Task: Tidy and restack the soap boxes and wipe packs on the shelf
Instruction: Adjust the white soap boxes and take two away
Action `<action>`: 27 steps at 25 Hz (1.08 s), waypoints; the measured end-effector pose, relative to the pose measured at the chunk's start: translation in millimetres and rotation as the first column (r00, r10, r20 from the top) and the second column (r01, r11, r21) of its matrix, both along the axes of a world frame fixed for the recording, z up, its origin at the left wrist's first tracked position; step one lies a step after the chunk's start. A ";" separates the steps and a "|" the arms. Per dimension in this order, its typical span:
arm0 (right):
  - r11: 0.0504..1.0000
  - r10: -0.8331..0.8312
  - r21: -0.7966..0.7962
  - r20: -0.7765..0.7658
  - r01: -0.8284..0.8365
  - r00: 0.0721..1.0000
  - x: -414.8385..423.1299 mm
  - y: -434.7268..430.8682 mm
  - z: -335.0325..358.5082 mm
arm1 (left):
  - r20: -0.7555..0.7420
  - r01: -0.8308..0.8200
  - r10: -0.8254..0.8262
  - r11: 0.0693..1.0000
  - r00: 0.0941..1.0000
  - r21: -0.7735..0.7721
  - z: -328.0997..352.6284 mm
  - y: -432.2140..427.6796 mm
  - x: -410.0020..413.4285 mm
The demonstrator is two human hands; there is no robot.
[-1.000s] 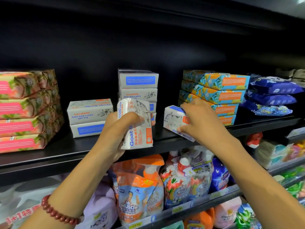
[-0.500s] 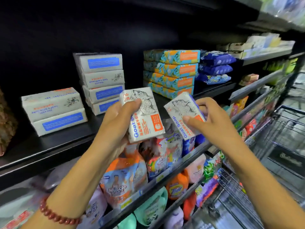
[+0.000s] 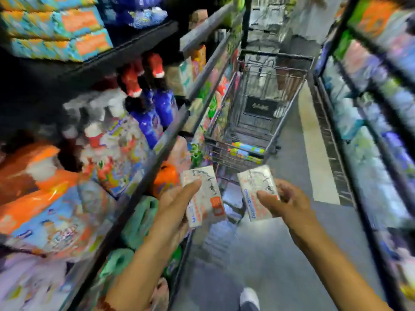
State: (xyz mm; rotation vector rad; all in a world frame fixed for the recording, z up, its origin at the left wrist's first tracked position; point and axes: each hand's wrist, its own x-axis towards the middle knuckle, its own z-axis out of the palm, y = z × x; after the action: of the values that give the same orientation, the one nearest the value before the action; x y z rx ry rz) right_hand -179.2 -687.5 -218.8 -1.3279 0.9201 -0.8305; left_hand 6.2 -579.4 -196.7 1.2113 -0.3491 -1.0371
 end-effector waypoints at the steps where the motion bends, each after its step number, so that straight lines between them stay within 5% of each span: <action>1: 0.999 -0.047 0.013 -0.027 0.047 0.999 -21.9 4.4 -14.2 | -0.050 0.052 -0.050 0.998 0.998 0.038 -12.6 -5.8 -16.0; 8: 0.879 -0.411 0.208 -0.126 0.429 0.903 -146.9 16.4 -87.6 | -0.180 0.278 -0.239 0.931 0.954 0.238 -90.4 -64.0 -116.3; 15: 0.755 -0.571 0.333 -0.088 0.564 0.816 -255.9 -48.0 -113.9 | -0.194 0.465 -0.423 0.817 0.885 0.342 -116.4 -157.5 -221.1; 27: 0.749 -0.536 0.417 -0.075 0.515 0.841 -312.2 -268.4 -140.3 | -0.120 0.268 -0.243 0.915 0.963 0.301 -145.3 -366.1 -269.0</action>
State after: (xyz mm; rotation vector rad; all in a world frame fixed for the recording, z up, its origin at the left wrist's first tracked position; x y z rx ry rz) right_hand -491.4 -955.9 -359.1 -0.6592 1.3820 -1.0120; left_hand -262.8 -945.5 -342.0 1.4296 -0.2910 -1.4049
